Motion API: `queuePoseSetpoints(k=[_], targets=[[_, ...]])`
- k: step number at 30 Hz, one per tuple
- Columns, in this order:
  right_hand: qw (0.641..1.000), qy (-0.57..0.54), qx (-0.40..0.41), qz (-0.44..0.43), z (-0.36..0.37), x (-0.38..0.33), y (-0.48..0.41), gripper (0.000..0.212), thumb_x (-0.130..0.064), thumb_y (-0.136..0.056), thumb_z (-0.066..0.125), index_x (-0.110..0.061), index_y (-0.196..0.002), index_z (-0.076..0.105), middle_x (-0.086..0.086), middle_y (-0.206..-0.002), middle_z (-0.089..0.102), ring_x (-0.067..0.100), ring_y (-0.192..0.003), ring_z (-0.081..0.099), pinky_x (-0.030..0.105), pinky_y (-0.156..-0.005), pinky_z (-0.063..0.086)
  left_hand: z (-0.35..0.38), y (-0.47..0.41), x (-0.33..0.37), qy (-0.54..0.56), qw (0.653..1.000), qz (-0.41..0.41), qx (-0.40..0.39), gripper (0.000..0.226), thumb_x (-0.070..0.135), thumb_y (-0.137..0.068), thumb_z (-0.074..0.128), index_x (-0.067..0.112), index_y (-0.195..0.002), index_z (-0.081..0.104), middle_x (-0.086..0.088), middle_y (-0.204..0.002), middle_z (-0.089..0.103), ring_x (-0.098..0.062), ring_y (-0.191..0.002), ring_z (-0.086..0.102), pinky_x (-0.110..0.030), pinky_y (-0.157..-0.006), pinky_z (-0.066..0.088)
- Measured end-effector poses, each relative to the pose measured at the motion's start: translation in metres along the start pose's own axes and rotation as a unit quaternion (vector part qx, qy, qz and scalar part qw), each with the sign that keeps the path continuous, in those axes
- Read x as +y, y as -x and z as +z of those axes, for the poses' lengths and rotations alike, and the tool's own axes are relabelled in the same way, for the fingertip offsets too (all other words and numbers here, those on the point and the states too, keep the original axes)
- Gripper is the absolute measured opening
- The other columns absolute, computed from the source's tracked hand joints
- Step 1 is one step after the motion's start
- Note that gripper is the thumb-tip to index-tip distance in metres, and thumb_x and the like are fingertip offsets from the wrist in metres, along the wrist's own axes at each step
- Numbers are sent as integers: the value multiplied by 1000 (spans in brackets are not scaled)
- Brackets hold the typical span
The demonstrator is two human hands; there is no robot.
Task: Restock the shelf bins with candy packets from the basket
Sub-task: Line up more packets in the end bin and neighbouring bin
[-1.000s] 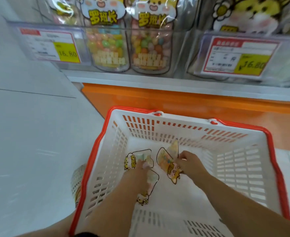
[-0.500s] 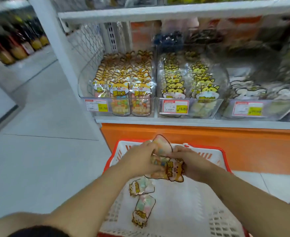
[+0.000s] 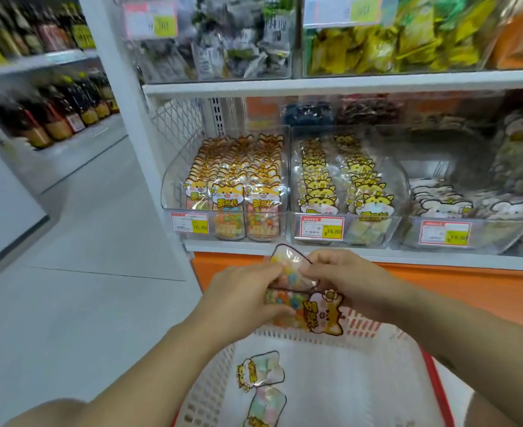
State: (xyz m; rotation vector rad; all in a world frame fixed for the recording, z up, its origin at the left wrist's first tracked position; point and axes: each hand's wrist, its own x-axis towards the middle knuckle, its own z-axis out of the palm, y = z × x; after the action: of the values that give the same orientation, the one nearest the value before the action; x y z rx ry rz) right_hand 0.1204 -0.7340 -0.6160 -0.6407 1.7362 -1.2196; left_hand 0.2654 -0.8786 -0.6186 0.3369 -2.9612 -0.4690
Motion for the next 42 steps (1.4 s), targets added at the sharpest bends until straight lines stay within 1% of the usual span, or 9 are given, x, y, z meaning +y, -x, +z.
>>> queuePoseSetpoints(k=[4,7,11,16,21,29,34,36,42], targets=[[996,-40,70,-26,-12,-16,-14,22,-17,-100,57,-18,-78,61,7,-73,58,17,-61,54,31,-57,49,0,-5,-20,103,992,-68,-8,23,52,-82,72,43,-103,67,21,-95,63,2,-90,58,-30,-77,50],[982,-89,149,-70,-36,-26,-19,16,-16,-102,53,-12,-90,62,13,-95,68,21,-80,69,34,-71,62,-2,-9,-38,277,948,-153,-42,32,55,-75,74,28,-93,74,10,-94,75,-7,-93,69,-38,-89,55],[954,-82,235,-168,-39,-28,-12,12,-14,-103,51,-11,-95,60,15,-104,63,19,-92,68,26,-70,61,5,-10,-41,469,836,-276,-64,15,30,-90,69,20,-98,78,-7,-100,77,-19,-88,71,-39,-86,53],[843,320,197,-385,7,-5,9,20,-19,-95,51,-38,-99,60,-23,-119,62,-16,-119,46,4,-101,34,11,-9,-16,681,655,-325,-44,21,15,-99,56,18,-113,71,-5,-101,77,-18,-82,72,-30,-74,56],[771,411,89,-479,10,14,9,25,-1,-84,57,-18,-103,61,-6,-131,64,10,-140,40,20,-113,34,4,-7,-14,777,556,-293,-29,37,33,-100,47,12,-107,77,-13,-102,75,-27,-99,59,-34,-79,51],[798,452,23,-399,10,6,7,37,-32,-85,65,-35,-122,65,-30,-141,48,-2,-146,25,49,-124,11,5,-8,-16,706,672,-223,-22,44,19,-83,70,14,-127,63,-14,-119,71,-32,-111,68,-50,-104,48],[855,321,197,-357,9,-54,-14,74,-58,-76,73,-35,-141,47,-21,-144,43,-4,-136,37,23,-111,33,-15,-18,-40,581,796,-165,40,41,14,-88,73,21,-127,62,-4,-119,72,-26,-111,69,-52,-104,48],[922,275,133,-238,7,-83,-32,91,-48,-72,84,-33,-149,37,-18,-142,46,-1,-129,45,21,-102,40,-27,-18,-49,543,827,-138,49,48,7,-90,70,23,-133,58,3,-125,70,-19,-115,67,-47,-103,50],[920,292,-13,-262,33,-132,-75,20,-21,-82,81,-13,-88,63,-5,-71,65,5,-62,55,28,-61,47,-62,-21,-83,433,882,-121,142,40,15,-87,75,30,-122,63,14,-118,71,0,-107,66,-28,-96,54]])
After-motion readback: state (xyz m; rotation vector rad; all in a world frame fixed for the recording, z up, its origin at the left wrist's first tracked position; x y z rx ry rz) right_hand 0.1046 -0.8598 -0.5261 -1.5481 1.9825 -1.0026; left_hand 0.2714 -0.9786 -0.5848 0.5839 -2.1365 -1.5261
